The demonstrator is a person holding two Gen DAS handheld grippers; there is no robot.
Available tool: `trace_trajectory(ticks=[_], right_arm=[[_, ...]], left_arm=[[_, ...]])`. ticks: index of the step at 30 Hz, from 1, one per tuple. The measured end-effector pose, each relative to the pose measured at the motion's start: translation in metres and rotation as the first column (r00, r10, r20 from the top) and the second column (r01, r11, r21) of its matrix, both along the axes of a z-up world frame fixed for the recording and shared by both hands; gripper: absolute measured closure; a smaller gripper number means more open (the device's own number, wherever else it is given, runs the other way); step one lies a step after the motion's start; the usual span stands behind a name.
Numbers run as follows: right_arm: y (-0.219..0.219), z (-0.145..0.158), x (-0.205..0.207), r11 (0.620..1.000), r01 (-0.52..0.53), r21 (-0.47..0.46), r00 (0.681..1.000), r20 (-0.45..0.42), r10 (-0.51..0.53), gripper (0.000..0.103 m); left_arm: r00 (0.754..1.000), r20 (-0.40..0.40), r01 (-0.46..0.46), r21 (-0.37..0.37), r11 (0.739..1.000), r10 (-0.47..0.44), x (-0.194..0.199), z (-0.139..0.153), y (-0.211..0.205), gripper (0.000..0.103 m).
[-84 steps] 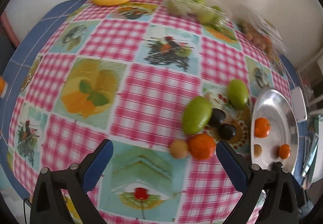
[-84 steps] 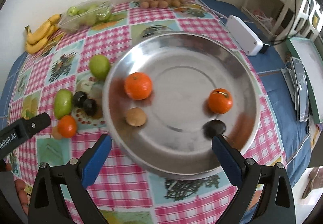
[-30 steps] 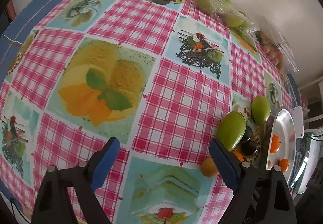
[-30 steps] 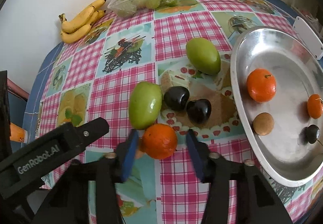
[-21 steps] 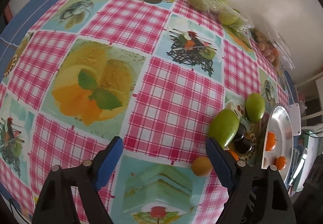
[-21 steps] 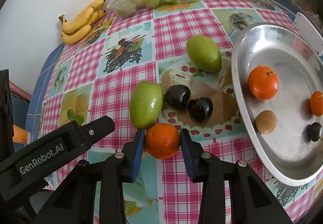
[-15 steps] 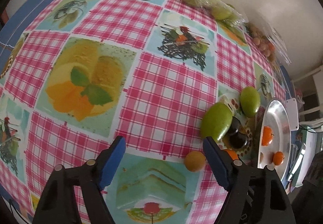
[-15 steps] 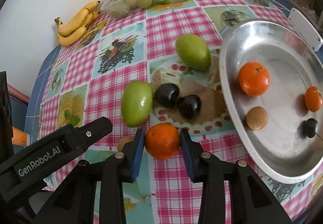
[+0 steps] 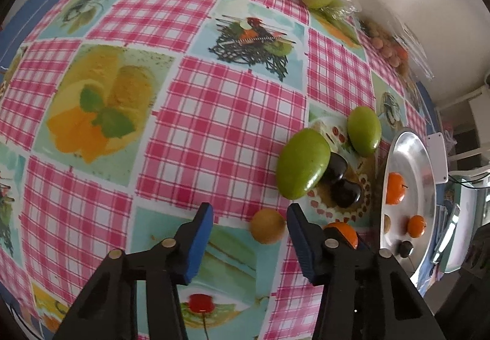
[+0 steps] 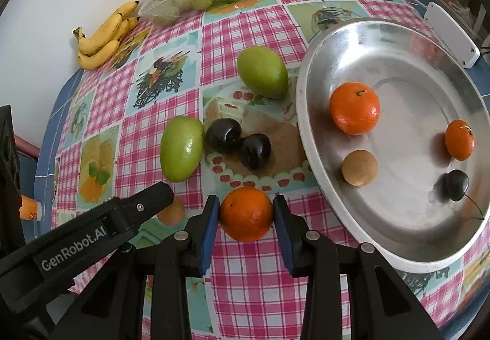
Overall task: Organize fruits
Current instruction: 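Grasp a small brown kiwi with the left gripper while the right gripper grasps a tangerine, then carry the kiwi and the tangerine over the steel bowl with both grippers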
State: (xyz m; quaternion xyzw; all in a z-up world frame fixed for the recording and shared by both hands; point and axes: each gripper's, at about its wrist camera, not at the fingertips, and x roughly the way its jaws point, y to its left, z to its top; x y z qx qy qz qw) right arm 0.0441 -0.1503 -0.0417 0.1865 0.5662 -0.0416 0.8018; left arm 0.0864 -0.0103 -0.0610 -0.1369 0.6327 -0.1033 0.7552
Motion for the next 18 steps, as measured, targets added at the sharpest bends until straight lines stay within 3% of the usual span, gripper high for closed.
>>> trace_trajectory(ticks=[5, 18], right_arm=[[-0.0013, 0.0016, -0.0024, 1.000, -0.005, -0.012, 1.000, -0.010, 0.005, 0.066], [-0.0062, 0.0065, -0.0077, 1.000, 0.003, -0.012, 1.000, -0.026, -0.004, 0.066]], left_arm=[[1.000, -0.008, 0.003, -0.012, 1.000, -0.003, -0.0035, 0.0002, -0.0032, 0.061], [1.000, -0.016, -0.003, -0.029, 1.000, 0.002, -0.0071, 0.0008, -0.0096, 0.077]])
